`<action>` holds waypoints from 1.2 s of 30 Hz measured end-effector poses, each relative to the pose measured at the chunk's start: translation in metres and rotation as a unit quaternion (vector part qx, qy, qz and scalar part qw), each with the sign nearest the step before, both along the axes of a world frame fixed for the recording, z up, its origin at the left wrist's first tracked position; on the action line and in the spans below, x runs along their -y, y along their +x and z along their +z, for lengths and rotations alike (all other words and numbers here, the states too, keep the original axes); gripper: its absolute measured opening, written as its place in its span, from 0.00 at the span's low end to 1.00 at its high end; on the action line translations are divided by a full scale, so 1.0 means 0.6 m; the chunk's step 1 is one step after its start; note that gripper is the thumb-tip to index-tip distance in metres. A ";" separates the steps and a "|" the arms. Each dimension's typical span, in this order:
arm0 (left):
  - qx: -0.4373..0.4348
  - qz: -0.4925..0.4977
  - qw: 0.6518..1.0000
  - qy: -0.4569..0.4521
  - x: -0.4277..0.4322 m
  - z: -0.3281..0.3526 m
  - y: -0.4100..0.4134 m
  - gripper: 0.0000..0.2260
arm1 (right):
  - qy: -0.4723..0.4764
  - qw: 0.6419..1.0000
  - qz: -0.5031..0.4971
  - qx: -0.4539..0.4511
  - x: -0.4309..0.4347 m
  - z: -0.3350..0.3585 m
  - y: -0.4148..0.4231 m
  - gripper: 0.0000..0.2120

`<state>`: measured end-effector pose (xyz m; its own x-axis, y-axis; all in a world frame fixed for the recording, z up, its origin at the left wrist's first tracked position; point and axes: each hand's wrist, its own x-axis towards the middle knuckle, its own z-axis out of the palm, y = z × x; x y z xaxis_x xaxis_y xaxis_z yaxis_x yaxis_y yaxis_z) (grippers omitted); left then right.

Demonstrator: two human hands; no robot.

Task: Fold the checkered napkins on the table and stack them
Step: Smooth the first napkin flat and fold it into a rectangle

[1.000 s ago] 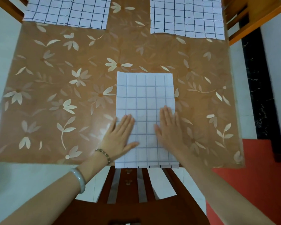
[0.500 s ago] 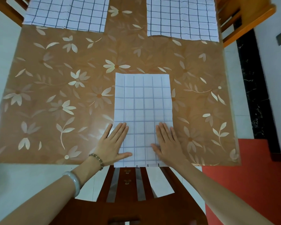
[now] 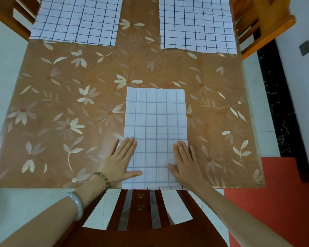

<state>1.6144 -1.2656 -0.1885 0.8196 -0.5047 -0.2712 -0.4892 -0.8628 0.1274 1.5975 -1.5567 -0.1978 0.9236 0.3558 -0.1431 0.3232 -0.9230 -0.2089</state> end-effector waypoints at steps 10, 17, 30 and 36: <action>-0.042 0.368 0.899 -0.233 -0.014 0.062 0.296 0.26 | 0.200 0.962 -0.167 0.080 0.021 0.075 0.305 0.09; -0.123 0.532 0.770 -0.330 -0.003 0.051 0.393 0.19 | 0.294 0.880 -0.373 0.007 0.020 0.064 0.400 0.06; -0.111 0.473 0.799 -0.354 0.029 0.077 0.402 0.05 | 0.244 0.910 -0.328 -0.076 0.027 0.031 0.422 0.26; -0.143 0.406 0.768 -0.474 0.002 0.132 0.370 0.09 | 0.337 0.863 -0.318 -0.203 0.034 0.070 0.431 0.30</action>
